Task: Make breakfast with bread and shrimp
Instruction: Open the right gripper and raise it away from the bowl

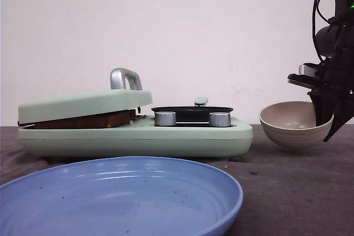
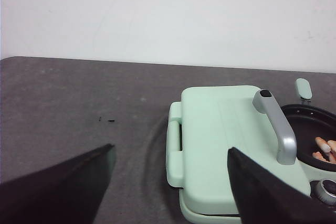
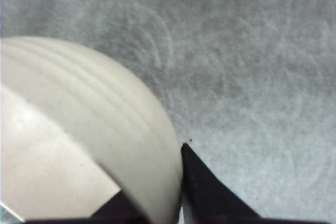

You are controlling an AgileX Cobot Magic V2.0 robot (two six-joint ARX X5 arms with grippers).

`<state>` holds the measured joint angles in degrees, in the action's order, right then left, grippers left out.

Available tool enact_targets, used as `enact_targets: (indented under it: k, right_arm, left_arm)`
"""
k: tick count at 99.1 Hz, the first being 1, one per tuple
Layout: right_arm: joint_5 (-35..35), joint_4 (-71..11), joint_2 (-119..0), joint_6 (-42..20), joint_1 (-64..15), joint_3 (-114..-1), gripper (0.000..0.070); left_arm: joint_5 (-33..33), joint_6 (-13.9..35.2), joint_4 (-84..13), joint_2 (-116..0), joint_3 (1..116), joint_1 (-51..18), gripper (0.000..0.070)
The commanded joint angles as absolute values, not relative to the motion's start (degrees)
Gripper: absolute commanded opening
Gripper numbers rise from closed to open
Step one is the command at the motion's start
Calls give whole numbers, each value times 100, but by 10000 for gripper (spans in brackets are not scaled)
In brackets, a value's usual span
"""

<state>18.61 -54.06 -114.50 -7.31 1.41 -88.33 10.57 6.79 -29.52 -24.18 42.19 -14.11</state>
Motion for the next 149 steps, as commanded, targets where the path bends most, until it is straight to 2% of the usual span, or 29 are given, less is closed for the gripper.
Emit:
enact_targets:
  k: [1, 7, 16, 21, 47, 83, 115, 120, 124, 131, 143, 149]
  right_arm:
    - [1859, -5406, -11577, -661, 119, -8890, 4]
    - [1813, -5406, -11577, -622, 119, -8890, 30]
    - [1776, -5406, -11577, -578, 121, -8890, 184]
    - [1776, -5406, -11577, -537, 119, -8890, 229]
    - [1806, -5502, -11415, -508, 204, -8982, 228]
    - [1824, -5623, -9865, -561, 287, -9148, 228]
    - [1800, -5472, -8235, -556, -401, -9146, 225]
    - [1798, -5400, -8042, -554, -556, -9144, 196]
    - [1798, -5360, -7889, -554, -681, -9144, 133]
    - [1796, -5271, -7651, -552, -919, -9137, 0]
    - [1732, -5122, -7279, -552, -1347, -9091, 0]
    - [1625, -5046, -7120, -550, -1588, -9059, 0]
  left_arm:
    - [1048, 672, -2880, -2429, 4237, -1415, 394]
    - [1048, 672, -2880, -2429, 4237, -1415, 394]
    - [1046, 672, -2882, -2429, 4237, -1415, 394]
    - [1046, 674, -2886, -2429, 4237, -1415, 394]
    - [1048, 672, -2880, -2429, 4237, -1415, 394]
    - [1044, 727, -2873, -2429, 4237, -1415, 394]
    - [856, 1022, -2873, -2429, 4237, -1417, 389]
    - [720, 1015, -2871, -2429, 4237, -1417, 384]
    - [628, 1015, -2873, -2429, 4237, -1417, 369]
    - [484, 1015, -2875, -2429, 4237, -1417, 262]
    - [412, 1020, -2877, -2429, 4237, -1417, 6]
    - [401, 1063, -2877, -2429, 4237, -1417, 0]
